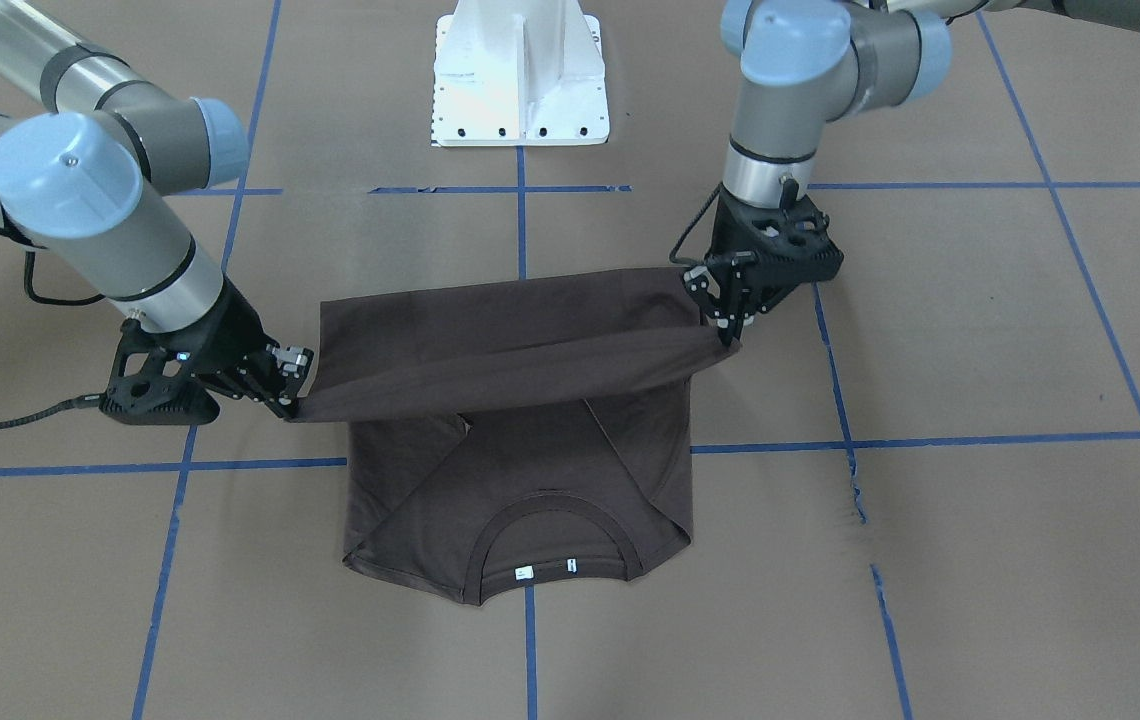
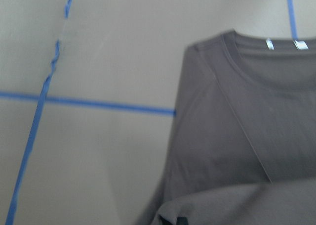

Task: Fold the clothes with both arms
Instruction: 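Lay the hem down near the collar with both grippers and release, then raise the right gripper away from the folded shirt, then lower the right gripper to the folded shirt's side edge and grasp it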

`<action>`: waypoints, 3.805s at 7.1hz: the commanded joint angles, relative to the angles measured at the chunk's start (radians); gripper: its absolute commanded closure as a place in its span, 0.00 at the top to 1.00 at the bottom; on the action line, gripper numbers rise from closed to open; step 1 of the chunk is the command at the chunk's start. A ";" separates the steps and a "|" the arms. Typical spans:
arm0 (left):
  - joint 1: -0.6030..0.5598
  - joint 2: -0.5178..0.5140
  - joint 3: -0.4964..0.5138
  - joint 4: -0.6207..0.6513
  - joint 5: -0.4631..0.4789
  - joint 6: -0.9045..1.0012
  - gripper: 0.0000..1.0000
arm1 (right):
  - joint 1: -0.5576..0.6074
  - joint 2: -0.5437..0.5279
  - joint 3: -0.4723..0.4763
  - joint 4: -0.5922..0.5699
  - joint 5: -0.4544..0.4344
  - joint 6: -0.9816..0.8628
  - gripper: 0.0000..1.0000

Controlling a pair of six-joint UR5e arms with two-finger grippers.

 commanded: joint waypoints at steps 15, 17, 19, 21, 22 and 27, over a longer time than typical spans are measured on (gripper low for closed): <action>-0.099 -0.197 0.417 -0.187 0.005 0.068 0.00 | 0.039 0.234 -0.363 0.003 0.001 -0.019 0.00; -0.099 -0.213 0.417 -0.187 0.007 0.067 0.65 | 0.039 0.222 -0.360 0.041 0.004 -0.018 0.11; -0.100 -0.214 0.417 -0.185 0.007 0.065 1.00 | 0.036 0.167 -0.364 0.174 0.005 -0.013 1.00; -0.100 -0.217 0.417 -0.182 0.001 0.064 1.00 | 0.020 0.160 -0.328 0.177 0.011 0.005 1.00; -0.100 -0.221 0.413 -0.179 -0.002 0.057 1.00 | -0.025 0.095 -0.227 0.167 0.005 0.068 1.00; -0.099 -0.224 0.407 -0.179 -0.007 0.054 1.00 | -0.223 -0.168 0.058 0.167 -0.098 0.180 0.97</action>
